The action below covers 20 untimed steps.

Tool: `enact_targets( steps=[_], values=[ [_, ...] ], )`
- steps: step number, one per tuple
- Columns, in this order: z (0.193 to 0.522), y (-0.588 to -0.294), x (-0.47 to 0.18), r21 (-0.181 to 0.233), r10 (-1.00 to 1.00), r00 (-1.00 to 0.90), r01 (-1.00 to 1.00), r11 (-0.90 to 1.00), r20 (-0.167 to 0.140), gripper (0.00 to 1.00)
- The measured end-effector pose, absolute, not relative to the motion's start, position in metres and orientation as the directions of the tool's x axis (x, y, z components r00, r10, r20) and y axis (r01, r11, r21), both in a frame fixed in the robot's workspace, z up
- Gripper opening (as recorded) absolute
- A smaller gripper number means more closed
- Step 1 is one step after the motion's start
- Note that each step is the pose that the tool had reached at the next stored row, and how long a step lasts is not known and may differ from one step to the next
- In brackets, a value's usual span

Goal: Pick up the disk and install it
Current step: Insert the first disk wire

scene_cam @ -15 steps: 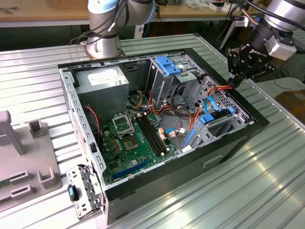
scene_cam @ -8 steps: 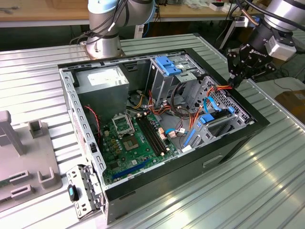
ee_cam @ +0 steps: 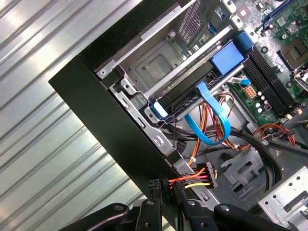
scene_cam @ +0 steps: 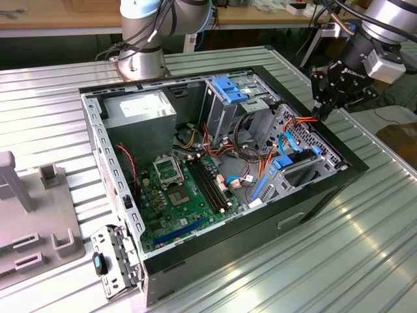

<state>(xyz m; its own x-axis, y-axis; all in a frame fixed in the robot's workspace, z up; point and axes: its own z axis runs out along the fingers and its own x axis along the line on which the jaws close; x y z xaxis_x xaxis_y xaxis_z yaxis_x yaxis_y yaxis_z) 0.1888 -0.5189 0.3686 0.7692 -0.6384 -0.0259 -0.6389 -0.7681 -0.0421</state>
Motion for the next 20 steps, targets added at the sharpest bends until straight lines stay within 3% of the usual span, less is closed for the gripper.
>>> enact_targets(
  steps=[12,13,20],
  values=[
    [0.3676,-0.5189,0.1887,-0.042,-0.585,0.811,-0.585,-0.810,-0.026,0.24],
    [0.3676,-0.5189,0.1888,-0.042,-0.585,0.811,-0.585,-0.810,-0.026,0.16],
    [0.3676,-0.5188,0.1888,-0.042,-0.585,0.811,-0.585,-0.810,-0.026,0.16]
  ],
)
